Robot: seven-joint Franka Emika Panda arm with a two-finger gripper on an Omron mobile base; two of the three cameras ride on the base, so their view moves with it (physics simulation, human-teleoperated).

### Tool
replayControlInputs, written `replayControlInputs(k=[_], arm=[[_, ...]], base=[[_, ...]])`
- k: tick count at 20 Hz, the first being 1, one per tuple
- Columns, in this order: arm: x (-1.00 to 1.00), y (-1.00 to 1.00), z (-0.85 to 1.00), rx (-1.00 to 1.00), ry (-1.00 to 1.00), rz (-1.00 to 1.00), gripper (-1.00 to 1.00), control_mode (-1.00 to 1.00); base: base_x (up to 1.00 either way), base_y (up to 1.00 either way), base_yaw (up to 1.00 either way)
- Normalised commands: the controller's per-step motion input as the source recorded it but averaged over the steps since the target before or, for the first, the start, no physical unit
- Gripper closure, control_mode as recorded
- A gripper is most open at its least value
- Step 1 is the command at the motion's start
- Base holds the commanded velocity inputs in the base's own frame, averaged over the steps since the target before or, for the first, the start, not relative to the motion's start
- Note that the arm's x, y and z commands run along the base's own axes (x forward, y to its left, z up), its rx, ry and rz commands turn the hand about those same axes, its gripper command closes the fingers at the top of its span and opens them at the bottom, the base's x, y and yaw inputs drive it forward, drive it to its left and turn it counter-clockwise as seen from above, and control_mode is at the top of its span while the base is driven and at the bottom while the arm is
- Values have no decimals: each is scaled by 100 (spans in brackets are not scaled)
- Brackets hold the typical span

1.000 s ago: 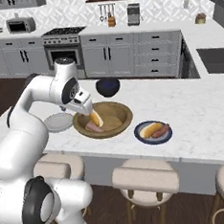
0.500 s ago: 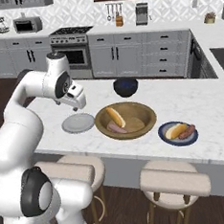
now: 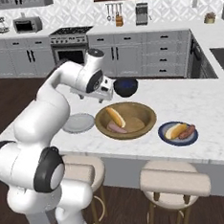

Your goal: Place one bun and one sausage from the bowl on each plate.

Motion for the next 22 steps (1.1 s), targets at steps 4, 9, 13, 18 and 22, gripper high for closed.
replayControlInputs(k=[4,9,13,18,22], arm=[[4,-48,-73,-18,0,40,-100,-100],[27,-1,-71,-15,-1,23,-100,-100],[64,-6,-58,-6,-6,17,-100,-100],[69,-18,-33,0,-3,10,-100,-100],[71,-11,-33,-2,0,0,-100,-100]], base=[[0,0,0],[0,0,0],[0,0,0],[0,0,0],[0,0,0]])
